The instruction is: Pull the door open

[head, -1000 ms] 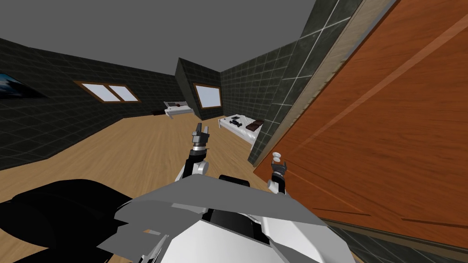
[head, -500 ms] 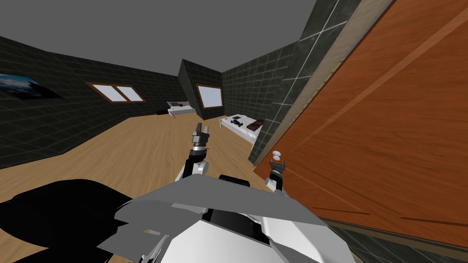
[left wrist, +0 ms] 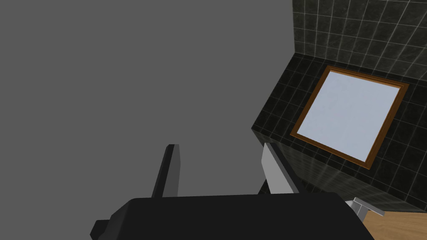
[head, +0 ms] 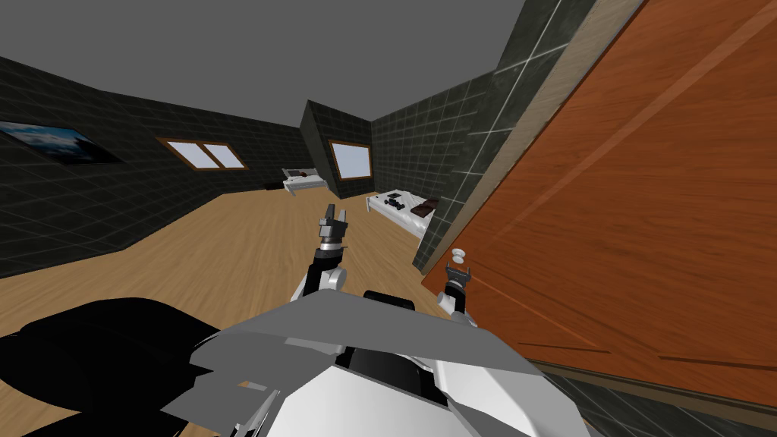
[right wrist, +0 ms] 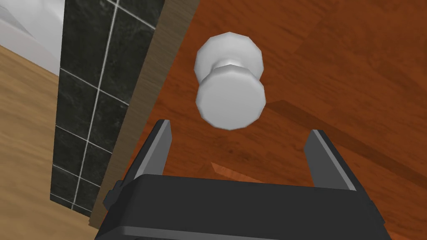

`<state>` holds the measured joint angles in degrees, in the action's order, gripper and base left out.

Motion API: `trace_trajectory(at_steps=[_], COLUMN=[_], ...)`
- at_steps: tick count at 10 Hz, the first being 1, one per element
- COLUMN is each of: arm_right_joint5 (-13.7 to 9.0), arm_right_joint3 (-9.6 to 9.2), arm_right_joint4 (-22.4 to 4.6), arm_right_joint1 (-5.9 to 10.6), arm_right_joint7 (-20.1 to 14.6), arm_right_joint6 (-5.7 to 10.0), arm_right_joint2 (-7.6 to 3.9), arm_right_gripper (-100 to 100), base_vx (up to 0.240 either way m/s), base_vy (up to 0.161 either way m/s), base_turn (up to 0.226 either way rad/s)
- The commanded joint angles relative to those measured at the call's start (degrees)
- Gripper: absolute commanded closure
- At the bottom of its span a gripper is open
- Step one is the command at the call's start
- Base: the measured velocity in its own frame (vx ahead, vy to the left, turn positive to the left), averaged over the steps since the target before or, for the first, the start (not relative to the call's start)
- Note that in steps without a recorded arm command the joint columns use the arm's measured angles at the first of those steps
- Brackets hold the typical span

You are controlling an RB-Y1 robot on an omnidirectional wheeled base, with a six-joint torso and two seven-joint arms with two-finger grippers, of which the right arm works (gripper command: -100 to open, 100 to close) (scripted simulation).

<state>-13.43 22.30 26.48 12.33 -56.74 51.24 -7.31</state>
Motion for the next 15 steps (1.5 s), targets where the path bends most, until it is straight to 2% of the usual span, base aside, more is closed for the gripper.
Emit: trace_trajectory(at_steps=[1,3,4,10,13,14,15], arm_right_joint5=[-1.11,-1.83,-1.83,-4.66,-5.74,-5.51,-5.44], arm_right_joint3=[-0.04,-0.07,-0.07,-0.16,-0.2,-0.2,-0.36], arm_right_joint4=[-0.07,-0.21,-0.21,-0.76,-0.97,-1.68,-2.04], arm_right_joint1=[0.59,1.02,1.02,2.71,3.35,3.55,2.7], arm_right_joint7=[-2.86,-5.81,-5.95,-15.64,-19.23,-18.49,-20.84], arm_right_joint6=[-0.07,-0.07,-0.07,-0.05,-0.04,0.24,0.25], arm_right_joint2=[0.71,1.14,1.14,2.86,3.54,3.2,1.4], arm_right_gripper=[-100,-100,-100,-100,-100,-100,-100], base_vx=[-0.077,-0.065,-0.047,-0.066,-0.082,-0.036,0.123], base_vy=[-0.011,-0.008,-0.005,-0.008,-0.007,-0.003,0.016], base_turn=[0.057,0.039,0.018,0.037,0.027,0.006,0.053])
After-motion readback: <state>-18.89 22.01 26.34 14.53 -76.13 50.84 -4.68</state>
